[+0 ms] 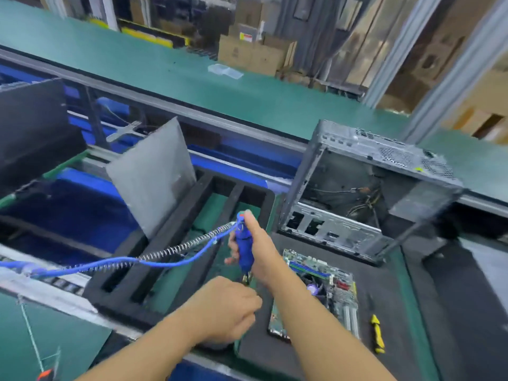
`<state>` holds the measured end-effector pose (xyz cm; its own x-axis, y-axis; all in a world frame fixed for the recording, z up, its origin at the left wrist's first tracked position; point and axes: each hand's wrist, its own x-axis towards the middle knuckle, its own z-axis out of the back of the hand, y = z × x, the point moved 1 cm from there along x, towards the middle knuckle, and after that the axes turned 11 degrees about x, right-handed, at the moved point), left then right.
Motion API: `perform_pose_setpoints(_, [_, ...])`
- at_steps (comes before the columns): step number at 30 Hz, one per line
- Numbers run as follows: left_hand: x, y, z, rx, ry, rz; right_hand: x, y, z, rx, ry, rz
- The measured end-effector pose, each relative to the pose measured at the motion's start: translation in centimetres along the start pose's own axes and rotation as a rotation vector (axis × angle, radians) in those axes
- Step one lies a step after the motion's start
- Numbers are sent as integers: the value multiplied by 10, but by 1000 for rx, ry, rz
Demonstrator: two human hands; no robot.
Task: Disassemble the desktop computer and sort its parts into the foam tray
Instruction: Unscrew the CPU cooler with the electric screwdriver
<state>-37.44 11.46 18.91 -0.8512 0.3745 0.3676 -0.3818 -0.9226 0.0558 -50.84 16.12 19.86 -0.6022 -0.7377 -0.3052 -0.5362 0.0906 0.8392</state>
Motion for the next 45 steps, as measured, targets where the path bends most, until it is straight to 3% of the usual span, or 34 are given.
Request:
perform_pose_setpoints(4, [17,4,-49,-171,310,334,-23,25,56,228,-94,105])
perform_pose_setpoints(8, [53,-7,-83,-317,322,486,-48,47,112,60,-232,211])
perform_pose_setpoints(16, [114,-43,-141,-518,323,690,-86,73,179,-178,-256,266])
perform_pose_setpoints(19, [123,-48,-160,-400,338,685,-89,78,202,-168,-285,266])
perform_pose_setpoints(23, [138,-57,-174,-240,306,622,-86,74,227,16,-263,232])
perform_pose_setpoints(26, [145,-65,-186,-110,316,535,-82,67,239,-61,-237,242])
perform_pose_setpoints(31, [159,-71,-200,-122,400,407,-69,52,250,-124,-177,270])
perform_pose_setpoints(40, [161,-79,-218,7,331,432,-38,31,267,10,-176,340])
perform_pose_setpoints(45, [162,-82,-219,39,258,454,-28,21,269,116,-213,272])
